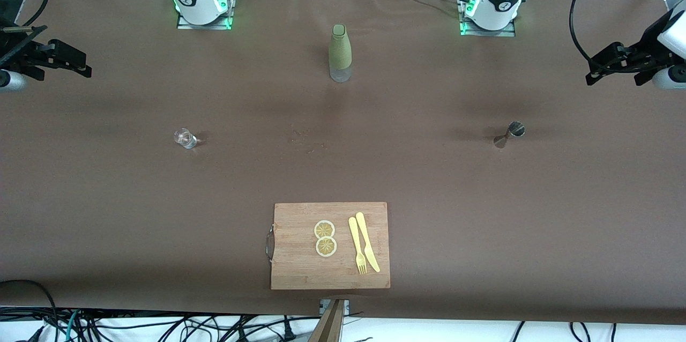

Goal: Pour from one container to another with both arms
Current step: 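Move the right gripper toward the glass cup while the left gripper approaches the jigger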

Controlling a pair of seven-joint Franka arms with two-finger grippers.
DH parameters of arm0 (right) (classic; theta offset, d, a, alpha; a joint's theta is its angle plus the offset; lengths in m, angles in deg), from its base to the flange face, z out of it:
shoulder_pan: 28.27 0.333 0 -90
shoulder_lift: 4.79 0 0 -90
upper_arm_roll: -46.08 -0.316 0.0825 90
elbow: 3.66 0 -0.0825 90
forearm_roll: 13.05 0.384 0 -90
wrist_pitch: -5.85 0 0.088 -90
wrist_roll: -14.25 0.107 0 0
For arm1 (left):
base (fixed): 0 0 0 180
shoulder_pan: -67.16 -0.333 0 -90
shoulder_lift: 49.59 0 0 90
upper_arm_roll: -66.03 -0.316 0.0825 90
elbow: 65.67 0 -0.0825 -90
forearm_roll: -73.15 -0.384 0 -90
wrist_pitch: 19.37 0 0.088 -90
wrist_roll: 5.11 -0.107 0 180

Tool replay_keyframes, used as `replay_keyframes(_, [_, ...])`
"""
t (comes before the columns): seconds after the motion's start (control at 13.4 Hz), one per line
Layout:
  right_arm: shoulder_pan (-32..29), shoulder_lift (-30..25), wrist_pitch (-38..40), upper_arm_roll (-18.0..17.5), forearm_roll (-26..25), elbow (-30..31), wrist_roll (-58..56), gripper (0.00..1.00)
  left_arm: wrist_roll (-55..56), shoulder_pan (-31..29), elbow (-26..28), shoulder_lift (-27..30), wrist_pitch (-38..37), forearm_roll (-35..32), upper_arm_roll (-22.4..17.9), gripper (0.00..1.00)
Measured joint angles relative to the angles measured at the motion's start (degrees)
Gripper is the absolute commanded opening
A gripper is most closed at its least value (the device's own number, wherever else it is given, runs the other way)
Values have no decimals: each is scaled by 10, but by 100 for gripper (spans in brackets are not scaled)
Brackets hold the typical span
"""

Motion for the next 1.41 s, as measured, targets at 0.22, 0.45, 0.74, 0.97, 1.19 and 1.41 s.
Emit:
replay_keyframes(0.22, [0,6,12,0,0,1,0,99,-1,-11,16,-2,1,-16,-17,100])
replay_keyframes(0.45, [-5,26,25,13,0,3,-53,99,-17,-14,67,-10,67,-37,-49,100])
replay_keyframes(0.74, [-14,43,45,50,2,4,-218,99,-78,-26,150,-31,203,-38,-66,100])
replay_keyframes(0.97, [-16,49,52,82,37,17,-350,99,-92,-35,179,-51,244,-38,-66,100])
replay_keyframes(1.19, [-23,77,51,130,103,33,-482,99,-188,-68,187,-84,284,-25,-66,100])
replay_keyframes(1.41, [-63,123,42,148,177,53,-642,99,-267,-99,190,-115,313,1,-67,100])
